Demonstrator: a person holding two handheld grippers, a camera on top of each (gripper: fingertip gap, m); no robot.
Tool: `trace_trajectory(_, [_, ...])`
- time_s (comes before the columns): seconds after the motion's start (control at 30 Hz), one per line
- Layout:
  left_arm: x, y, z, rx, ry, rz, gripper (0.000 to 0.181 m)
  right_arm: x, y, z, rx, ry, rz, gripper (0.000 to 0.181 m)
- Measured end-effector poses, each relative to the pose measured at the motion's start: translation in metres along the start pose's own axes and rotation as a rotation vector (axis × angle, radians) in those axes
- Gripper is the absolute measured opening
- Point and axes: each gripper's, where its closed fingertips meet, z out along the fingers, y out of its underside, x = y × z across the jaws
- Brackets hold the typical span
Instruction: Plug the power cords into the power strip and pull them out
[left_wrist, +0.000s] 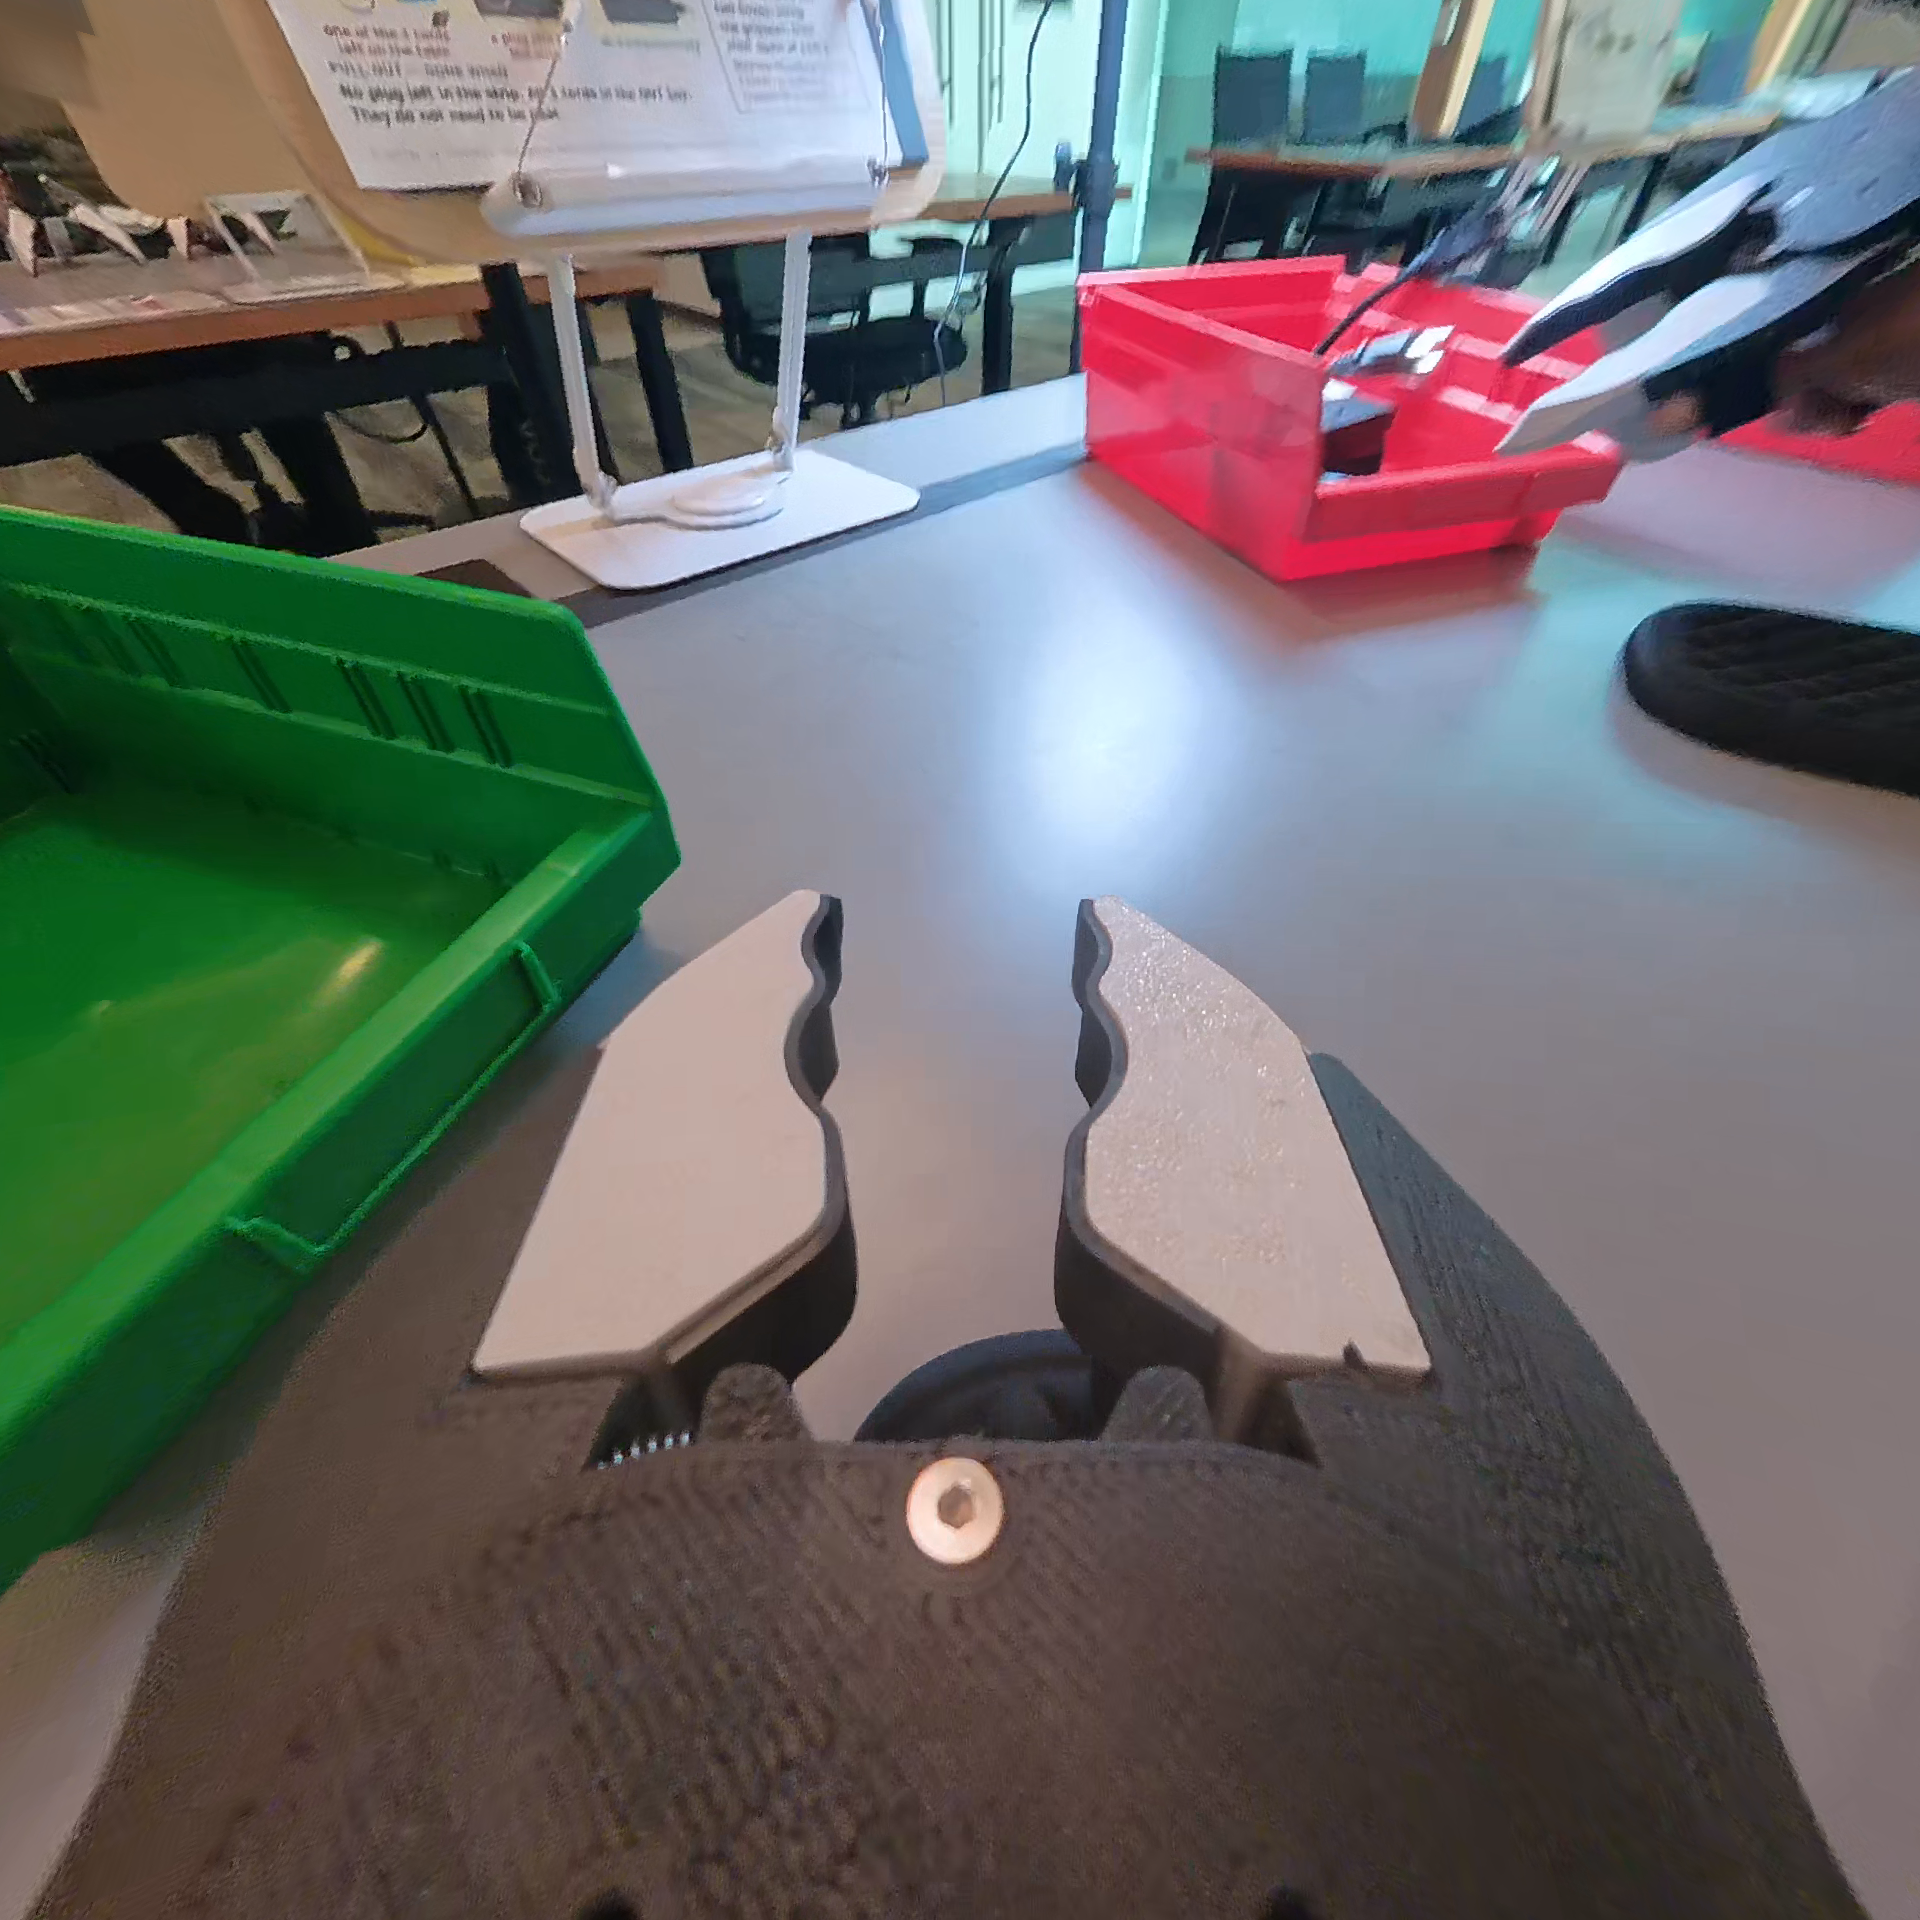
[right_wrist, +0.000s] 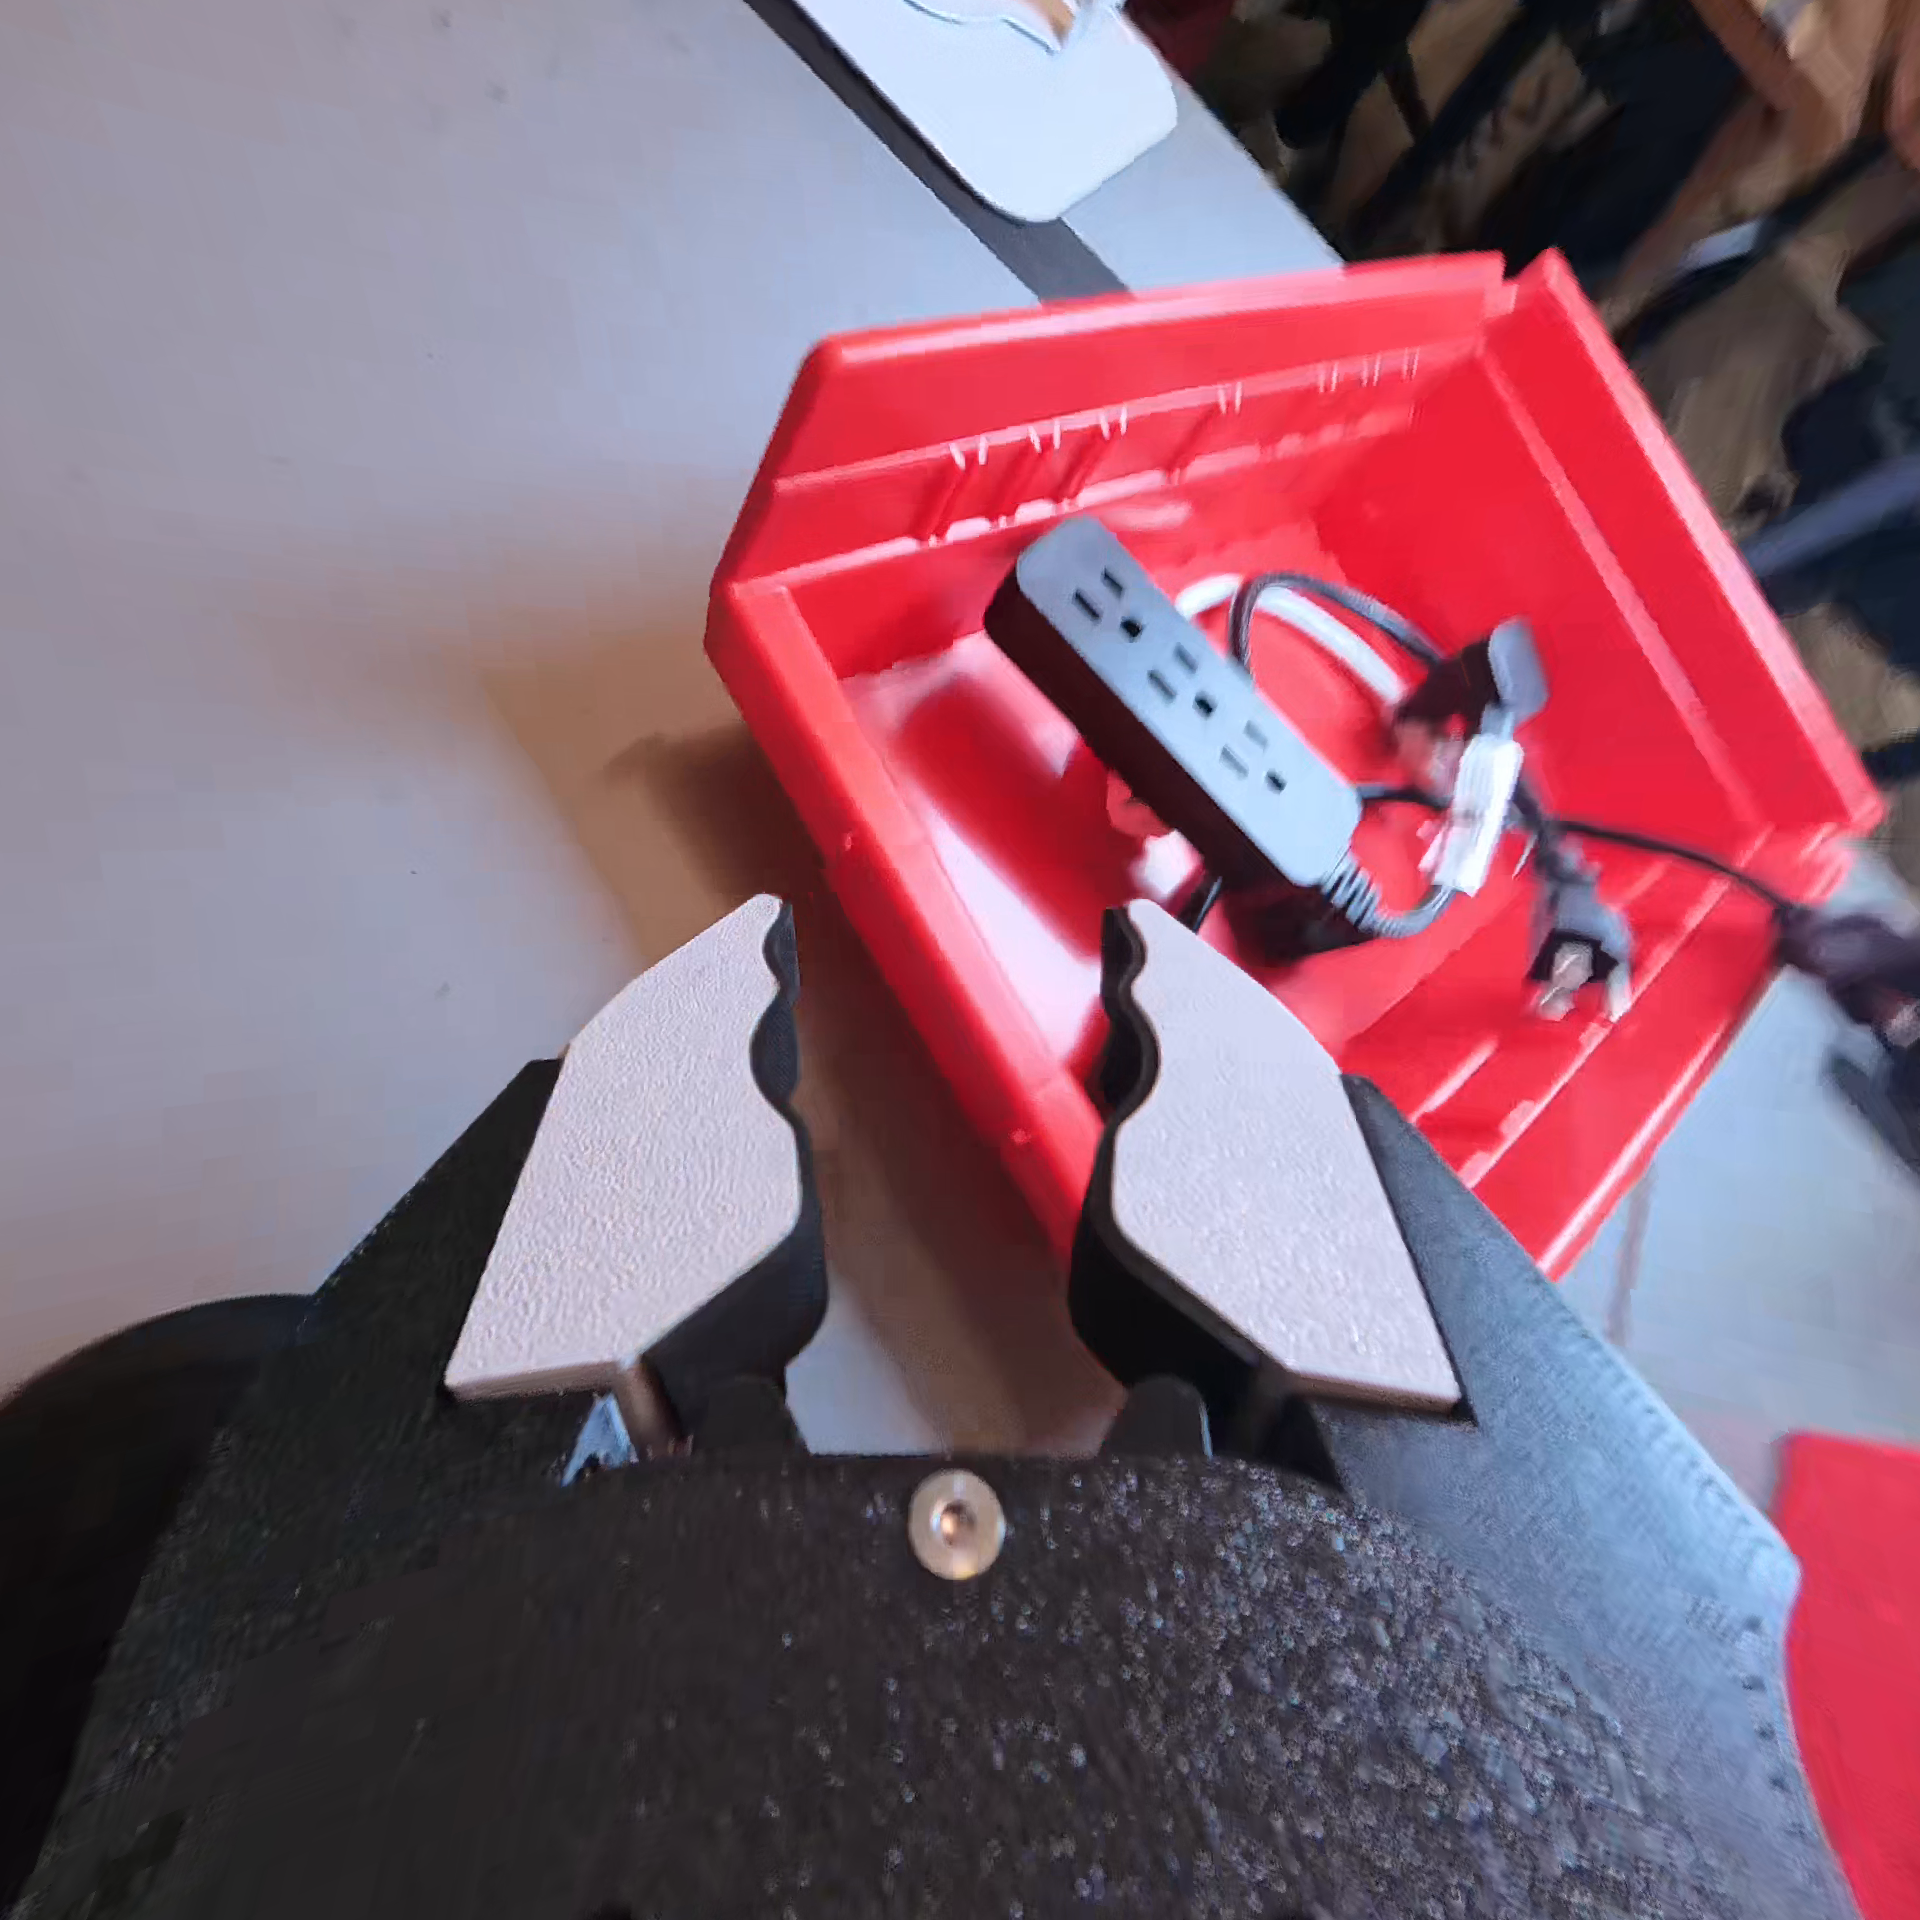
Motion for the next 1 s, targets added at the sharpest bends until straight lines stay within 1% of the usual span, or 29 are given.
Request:
trace_trajectory(0.07, [-0.009, 0.005, 0.002, -0.056, -0.042, 0.041, 0.043, -0.01, 0.01, -0.003, 0.003, -0.037, 0.115, 0.057])
trace_trajectory(0.1, [-0.013, 0.008, 0.003, -0.086, -0.055, 0.056, 0.043, -0.012, 0.015, -0.005, 0.005, -0.033, 0.141, 0.057])
trace_trajectory(0.17, [-0.024, 0.012, 0.006, -0.156, -0.083, 0.088, 0.044, -0.01, 0.025, -0.005, -0.012, 0.016, 0.125, 0.057])
trace_trajectory(0.27, [-0.052, 0.02, 0.009, -0.303, -0.166, 0.203, 0.049, -0.003, 0.037, 0.001, -0.072, 0.07, 0.028, 0.057])
trace_trajectory(0.33, [-0.071, 0.021, 0.011, -0.397, -0.211, 0.288, 0.055, 0.001, 0.038, 0.008, -0.103, 0.076, -0.081, 0.059])
trace_trajectory(0.37, [-0.079, 0.022, 0.013, -0.44, -0.22, 0.32, 0.055, 0.002, 0.037, 0.012, -0.116, 0.068, -0.131, 0.06])
trace_trajectory(0.5, [-0.109, 0.031, 0.019, -0.63, -0.237, 0.416, 0.062, 0.009, 0.042, 0.035, -0.244, -0.012, -0.238, 0.063])
trace_trajectory(0.57, [-0.122, 0.036, 0.02, -0.713, -0.246, 0.464, 0.063, 0.014, 0.046, 0.044, -0.319, -0.035, -0.302, 0.062])
trace_trajectory(0.63, [-0.129, 0.043, 0.024, -0.778, -0.226, 0.481, 0.063, 0.009, 0.055, 0.052, -0.412, -0.125, -0.33, 0.055])
trace_trajectory(0.67, [-0.132, 0.048, 0.026, -0.803, -0.217, 0.483, 0.062, 0.008, 0.059, 0.055, -0.455, -0.153, -0.347, 0.051])
trace_trajectory(0.73, [-0.138, 0.057, 0.029, -0.851, -0.207, 0.495, 0.061, -0.002, 0.056, 0.058, -0.454, -0.22, -0.397, 0.031])
trace_trajectory(0.8, [-0.141, 0.066, 0.032, -0.881, -0.192, 0.506, 0.057, -0.002, 0.049, 0.061, -0.426, -0.156, -0.538, 0.03])
trace_trajectory(0.87, [-0.143, 0.077, 0.036, -0.898, -0.16, 0.526, 0.048, -0.007, 0.043, 0.06, -0.399, -0.096, -0.655, 0.03])
trace_trajectory(0.9, [-0.141, 0.079, 0.039, -0.884, -0.133, 0.54, 0.037, -0.012, 0.041, 0.059, -0.389, -0.086, -0.677, 0.03])
trace_trajectory(0.93, [-0.141, 0.078, 0.043, -0.857, -0.132, 0.565, 0.032, -0.019, 0.039, 0.056, -0.376, -0.094, -0.685, 0.03])
trace_trajectory(1.0, [-0.14, 0.076, 0.05, -0.831, -0.138, 0.624, 0.031, -0.037, 0.036, 0.048, -0.331, -0.121, -0.688, 0.03])
